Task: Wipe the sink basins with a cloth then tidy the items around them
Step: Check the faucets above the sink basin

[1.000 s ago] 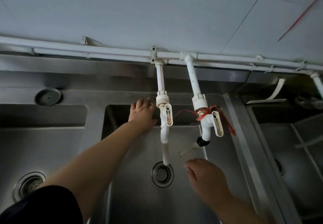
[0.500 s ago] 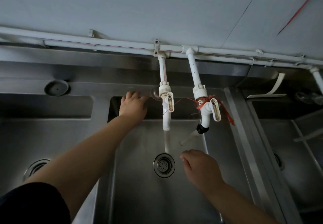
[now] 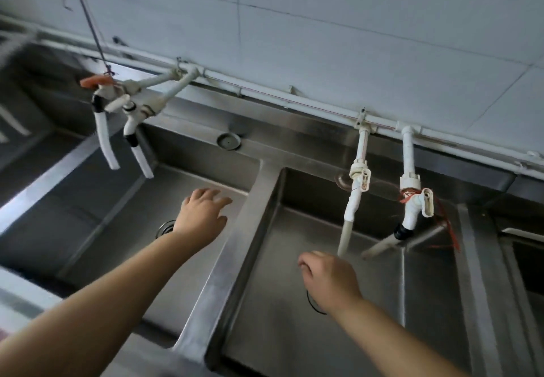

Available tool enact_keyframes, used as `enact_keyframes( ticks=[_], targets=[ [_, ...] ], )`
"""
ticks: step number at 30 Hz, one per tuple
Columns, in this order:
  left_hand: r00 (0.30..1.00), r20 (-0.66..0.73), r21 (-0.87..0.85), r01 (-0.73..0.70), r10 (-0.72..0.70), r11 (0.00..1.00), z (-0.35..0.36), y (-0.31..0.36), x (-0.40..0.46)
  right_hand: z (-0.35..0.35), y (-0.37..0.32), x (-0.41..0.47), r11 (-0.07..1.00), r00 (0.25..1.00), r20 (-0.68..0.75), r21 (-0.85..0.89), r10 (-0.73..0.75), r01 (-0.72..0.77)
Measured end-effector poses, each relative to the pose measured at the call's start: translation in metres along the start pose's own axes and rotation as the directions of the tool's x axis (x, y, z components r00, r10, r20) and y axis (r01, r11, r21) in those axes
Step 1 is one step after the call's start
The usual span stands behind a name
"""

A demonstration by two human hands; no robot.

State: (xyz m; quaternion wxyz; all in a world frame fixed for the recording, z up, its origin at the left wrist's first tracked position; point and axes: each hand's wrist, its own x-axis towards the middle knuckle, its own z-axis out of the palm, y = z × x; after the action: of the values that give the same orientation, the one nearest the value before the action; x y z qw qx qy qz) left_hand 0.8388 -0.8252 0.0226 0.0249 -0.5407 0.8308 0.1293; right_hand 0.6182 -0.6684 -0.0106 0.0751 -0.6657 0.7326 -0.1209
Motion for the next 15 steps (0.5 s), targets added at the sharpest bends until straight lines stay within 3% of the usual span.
enact_keyframes(
  ticks=[8,15],
  targets=[
    [0.986,0.033,-0.067,0.163,-0.161,0.984,-0.005,-0.092,-0.055,0.006,-0.069,0.028,0.995,0.988,0.117,0.034,-0.101,0.097],
    [0.981,0.057,-0.102,0.19,-0.185,0.976,-0.014,-0.203,-0.043,0.035,-0.139,0.078,1.0,0.987,0.162,-0.011,0.004,-0.002]
  ],
)
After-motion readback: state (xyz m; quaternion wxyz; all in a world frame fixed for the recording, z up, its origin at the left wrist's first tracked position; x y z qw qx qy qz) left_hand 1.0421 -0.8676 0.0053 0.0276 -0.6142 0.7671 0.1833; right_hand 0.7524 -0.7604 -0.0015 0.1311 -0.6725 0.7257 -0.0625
